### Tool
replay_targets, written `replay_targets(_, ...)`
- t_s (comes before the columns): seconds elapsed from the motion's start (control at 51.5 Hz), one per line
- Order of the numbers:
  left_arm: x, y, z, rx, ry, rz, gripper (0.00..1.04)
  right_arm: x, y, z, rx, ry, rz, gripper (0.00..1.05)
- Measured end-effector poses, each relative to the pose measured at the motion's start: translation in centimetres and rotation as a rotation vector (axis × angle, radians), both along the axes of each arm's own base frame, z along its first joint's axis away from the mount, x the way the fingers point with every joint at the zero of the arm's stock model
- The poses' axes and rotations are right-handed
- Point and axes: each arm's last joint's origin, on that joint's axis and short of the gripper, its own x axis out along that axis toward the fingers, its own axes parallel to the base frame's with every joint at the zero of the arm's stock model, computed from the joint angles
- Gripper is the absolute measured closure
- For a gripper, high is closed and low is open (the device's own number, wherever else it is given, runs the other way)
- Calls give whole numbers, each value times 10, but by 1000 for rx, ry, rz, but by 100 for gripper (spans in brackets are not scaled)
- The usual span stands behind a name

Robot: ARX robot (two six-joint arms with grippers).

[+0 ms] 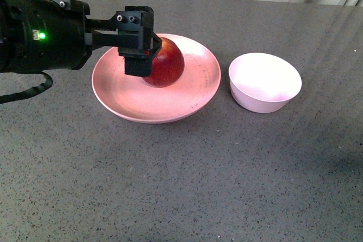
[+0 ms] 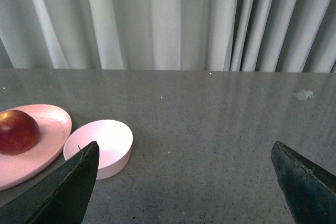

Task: Move apple from plate to bowl

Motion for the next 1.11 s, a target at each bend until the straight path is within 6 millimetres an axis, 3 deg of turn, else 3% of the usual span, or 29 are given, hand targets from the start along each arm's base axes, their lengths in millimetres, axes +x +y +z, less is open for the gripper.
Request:
replay_targets(0.641, 59, -33, -26, 38, 62, -12, 9, 0, 0, 0, 0, 0, 0, 9)
replay_targets(1.108, 73, -41, -44, 92, 105, 11, 9, 0, 0, 0, 0, 0, 0, 9)
